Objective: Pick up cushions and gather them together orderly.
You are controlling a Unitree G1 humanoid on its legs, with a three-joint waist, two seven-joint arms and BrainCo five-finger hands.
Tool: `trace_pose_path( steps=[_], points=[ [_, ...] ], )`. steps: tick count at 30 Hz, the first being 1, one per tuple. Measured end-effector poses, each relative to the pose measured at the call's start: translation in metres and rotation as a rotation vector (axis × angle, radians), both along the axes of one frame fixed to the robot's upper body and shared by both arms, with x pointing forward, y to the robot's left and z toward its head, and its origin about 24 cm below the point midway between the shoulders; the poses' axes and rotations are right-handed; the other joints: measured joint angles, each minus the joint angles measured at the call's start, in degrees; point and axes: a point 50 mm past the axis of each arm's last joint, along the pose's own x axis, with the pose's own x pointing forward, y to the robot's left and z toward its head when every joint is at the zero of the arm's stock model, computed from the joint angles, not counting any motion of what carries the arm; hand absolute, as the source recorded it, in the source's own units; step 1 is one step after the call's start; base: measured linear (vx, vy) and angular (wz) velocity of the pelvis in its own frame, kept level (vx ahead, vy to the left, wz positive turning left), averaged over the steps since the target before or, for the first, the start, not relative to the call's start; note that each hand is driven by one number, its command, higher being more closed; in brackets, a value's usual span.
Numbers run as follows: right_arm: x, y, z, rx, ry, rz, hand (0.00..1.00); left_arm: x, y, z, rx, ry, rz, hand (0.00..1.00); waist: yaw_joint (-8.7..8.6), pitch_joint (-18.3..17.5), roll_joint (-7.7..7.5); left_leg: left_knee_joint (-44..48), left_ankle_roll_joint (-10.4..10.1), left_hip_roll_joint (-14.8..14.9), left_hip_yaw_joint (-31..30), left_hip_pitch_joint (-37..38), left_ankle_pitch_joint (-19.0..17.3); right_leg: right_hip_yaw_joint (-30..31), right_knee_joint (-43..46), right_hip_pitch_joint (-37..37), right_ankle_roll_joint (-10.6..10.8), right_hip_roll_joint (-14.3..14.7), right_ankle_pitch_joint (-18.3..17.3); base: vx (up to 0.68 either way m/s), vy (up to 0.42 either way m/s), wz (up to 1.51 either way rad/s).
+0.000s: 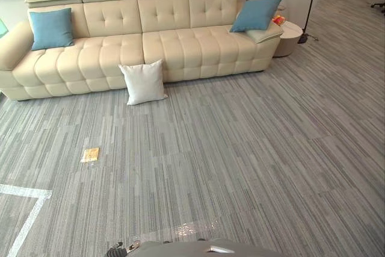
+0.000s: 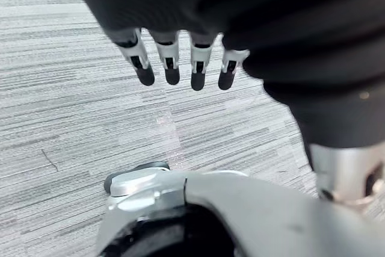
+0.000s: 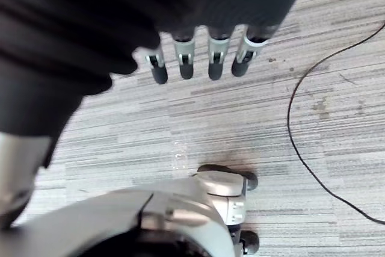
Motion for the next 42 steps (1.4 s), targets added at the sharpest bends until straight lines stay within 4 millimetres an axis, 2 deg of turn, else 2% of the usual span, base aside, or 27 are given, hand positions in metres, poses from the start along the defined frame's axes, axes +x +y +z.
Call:
trace_pose_path(
  steps=[4, 9, 17, 30, 33, 36, 38, 40, 41, 42],
  points=[
    [0.01, 0.0, 0.001, -0.004, -0.023, -0.009, 0.0, 0.004, 0.001, 0.0, -0.003, -0.013, 0.037, 0.0, 0.76, 2.0, 0.27, -1.4, 0.0, 0.0, 1.1, 1.0, 0.4, -0.1, -3.0, 1.8, 0.4, 0.2, 1.0, 0.11, 0.021, -0.06],
    [0.013, 0.001, 0.001, -0.009, -0.025, 0.007, 0.0, 0.008, 0.001, 0.0, -0.003, -0.026, 0.046, 0.0, 1.19, 2.2, 0.26, -1.9, -0.8, 0.0, 1.2, 2.0, -0.1, -0.4, -4.0, 3.0, 0.6, 0.3, 0.9, 0.07, -0.001, -0.02],
    [0.03, 0.0, 0.004, -0.012, -0.066, 0.006, 0.0, 0.011, 0.0, 0.0, -0.007, -0.037, 0.056, 0.0, 1.55, 2.4, 0.37, -2.0, -1.0, 0.0, 1.3, 2.1, -0.2, -0.5, -5.1, 3.7, 1.2, 0.3, 1.0, 0.0, -0.002, 0.02],
    [0.032, 0.0, 0.005, -0.012, -0.071, 0.008, 0.0, 0.013, 0.0, 0.0, -0.014, -0.041, 0.072, 0.0, 2.3, 3.0, 0.06, -2.6, -0.8, 0.1, 2.8, 1.6, -0.3, 0.9, -6.2, 3.0, 1.1, 0.5, 2.0, -0.03, -0.003, -0.06],
    [0.036, 0.0, 0.006, -0.014, -0.082, 0.011, 0.0, 0.019, 0.001, 0.001, -0.011, -0.055, 0.062, 0.0, 2.67, 4.0, -0.22, -0.4, -0.1, 0.4, 4.0, 0.2, -1.6, 1.6, -4.3, 1.4, 1.4, 0.5, 1.4, 0.0, 0.015, -0.18],
    [0.039, 0.001, 0.006, -0.012, -0.093, 0.008, 0.0, 0.024, 0.003, 0.003, -0.001, -0.067, 0.031, 0.0, 2.71, 4.7, -0.69, 3.7, 0.6, 0.6, 4.6, -1.6, -4.2, 1.8, 0.8, -1.1, 2.1, 0.0, -1.3, 0.03, 0.023, -0.08],
    [0.039, 0.0, 0.007, -0.015, -0.103, 0.001, 0.0, 0.028, 0.002, 0.003, 0.001, -0.074, 0.017, 0.0, 2.94, 5.2, -0.53, 8.9, 1.8, 1.6, 5.0, -2.7, -8.2, 0.1, 10.6, -4.2, 4.8, -0.8, -4.8, 0.0, 0.02, -0.09],
    [0.043, -0.002, 0.01, -0.026, -0.134, -0.005, 0.0, 0.032, 0.002, 0.004, -0.001, -0.082, 0.013, 0.0, 3.21, 5.8, -0.16, 12.8, 1.8, 2.7, 4.9, -3.4, -11.5, -3.8, 24.6, -10.1, 3.7, -2.3, -5.9, 0.0, 0.048, -0.04],
    [0.044, -0.001, 0.011, -0.025, -0.15, -0.012, 0.0, 0.036, 0.004, 0.005, 0.005, -0.092, 0.014, 0.0, 3.01, 6.1, -0.27, 15.6, 1.8, 2.8, 4.4, -3.6, -13.7, -5.9, 35.0, -14.2, 2.4, -5.3, -6.4, 0.16, 0.057, 0.13],
    [0.04, 0.0, 0.01, -0.016, -0.152, -0.038, 0.0, 0.037, 0.007, 0.006, 0.013, -0.1, 0.02, 0.0, 3.04, 6.2, -1.11, 17.5, 1.8, 2.9, 3.7, -2.6, -15.4, -6.1, 42.1, -17.0, 2.0, -7.4, -7.0, 0.16, 0.042, 0.16]
  ],
)
